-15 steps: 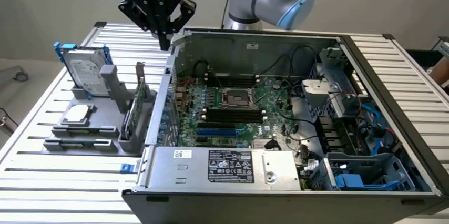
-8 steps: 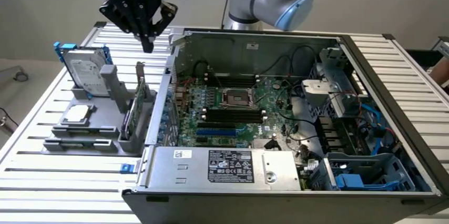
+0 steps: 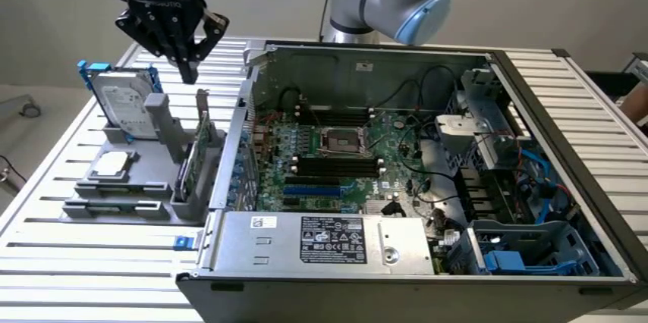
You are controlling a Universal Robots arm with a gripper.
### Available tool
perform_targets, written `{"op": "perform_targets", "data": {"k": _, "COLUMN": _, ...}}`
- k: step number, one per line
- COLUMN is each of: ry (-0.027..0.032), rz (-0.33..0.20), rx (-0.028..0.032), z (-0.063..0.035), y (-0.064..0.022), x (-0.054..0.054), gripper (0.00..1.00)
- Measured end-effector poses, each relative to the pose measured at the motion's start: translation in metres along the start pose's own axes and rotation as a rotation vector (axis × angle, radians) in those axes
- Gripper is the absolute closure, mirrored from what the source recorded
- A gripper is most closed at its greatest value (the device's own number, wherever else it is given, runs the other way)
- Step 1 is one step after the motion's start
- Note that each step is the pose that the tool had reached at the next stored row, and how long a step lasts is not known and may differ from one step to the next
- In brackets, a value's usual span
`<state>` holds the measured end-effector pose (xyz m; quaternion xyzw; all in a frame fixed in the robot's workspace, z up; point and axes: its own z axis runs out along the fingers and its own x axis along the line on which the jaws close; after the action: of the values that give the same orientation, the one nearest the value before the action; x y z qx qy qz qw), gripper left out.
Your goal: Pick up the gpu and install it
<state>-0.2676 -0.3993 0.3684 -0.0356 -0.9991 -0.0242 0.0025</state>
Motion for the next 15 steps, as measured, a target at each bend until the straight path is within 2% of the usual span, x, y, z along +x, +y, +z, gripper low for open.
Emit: {"op": "perform_targets", "data": {"k": 15, "ry": -0.0001, "rz": 0.000, "rx": -0.0004, "z": -0.0001, "y": -0.0009, "x": 0.0014, "gripper": 0.89}}
